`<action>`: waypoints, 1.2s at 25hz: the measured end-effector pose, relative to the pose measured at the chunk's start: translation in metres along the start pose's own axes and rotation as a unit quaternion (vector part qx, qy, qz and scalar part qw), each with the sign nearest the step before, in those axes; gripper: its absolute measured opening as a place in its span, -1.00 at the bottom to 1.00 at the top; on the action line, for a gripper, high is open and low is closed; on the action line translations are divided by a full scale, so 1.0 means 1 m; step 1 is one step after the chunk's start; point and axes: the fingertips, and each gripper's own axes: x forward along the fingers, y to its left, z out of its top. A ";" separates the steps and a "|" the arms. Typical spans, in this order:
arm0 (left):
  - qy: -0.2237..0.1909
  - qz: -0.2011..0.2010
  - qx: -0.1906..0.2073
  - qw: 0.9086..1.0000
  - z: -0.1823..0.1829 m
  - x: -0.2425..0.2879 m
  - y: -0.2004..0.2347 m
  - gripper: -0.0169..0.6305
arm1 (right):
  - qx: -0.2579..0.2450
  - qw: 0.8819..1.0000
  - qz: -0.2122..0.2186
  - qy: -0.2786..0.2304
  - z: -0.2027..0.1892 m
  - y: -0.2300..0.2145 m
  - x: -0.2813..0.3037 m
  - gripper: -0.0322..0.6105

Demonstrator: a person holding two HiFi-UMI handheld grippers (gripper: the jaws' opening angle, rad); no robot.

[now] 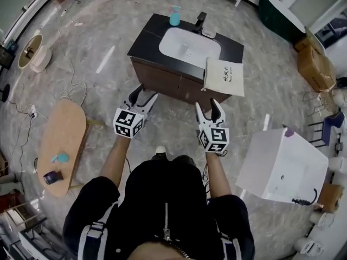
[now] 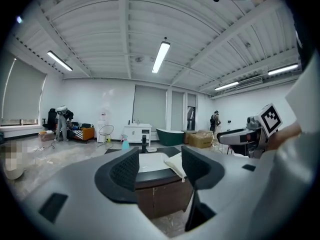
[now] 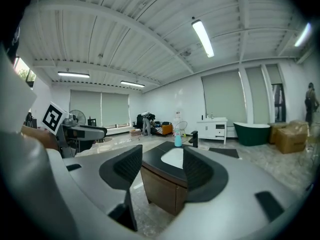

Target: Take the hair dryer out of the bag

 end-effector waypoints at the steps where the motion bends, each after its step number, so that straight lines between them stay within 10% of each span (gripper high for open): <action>1: 0.001 -0.002 -0.001 1.000 0.000 0.005 0.005 -0.11 | -0.001 1.000 -0.002 0.001 0.001 0.000 0.006 -0.11; 30: 0.021 -0.042 -0.003 0.999 0.025 0.227 0.069 -0.11 | 0.013 0.999 -0.045 0.005 0.040 -0.147 0.165 -0.17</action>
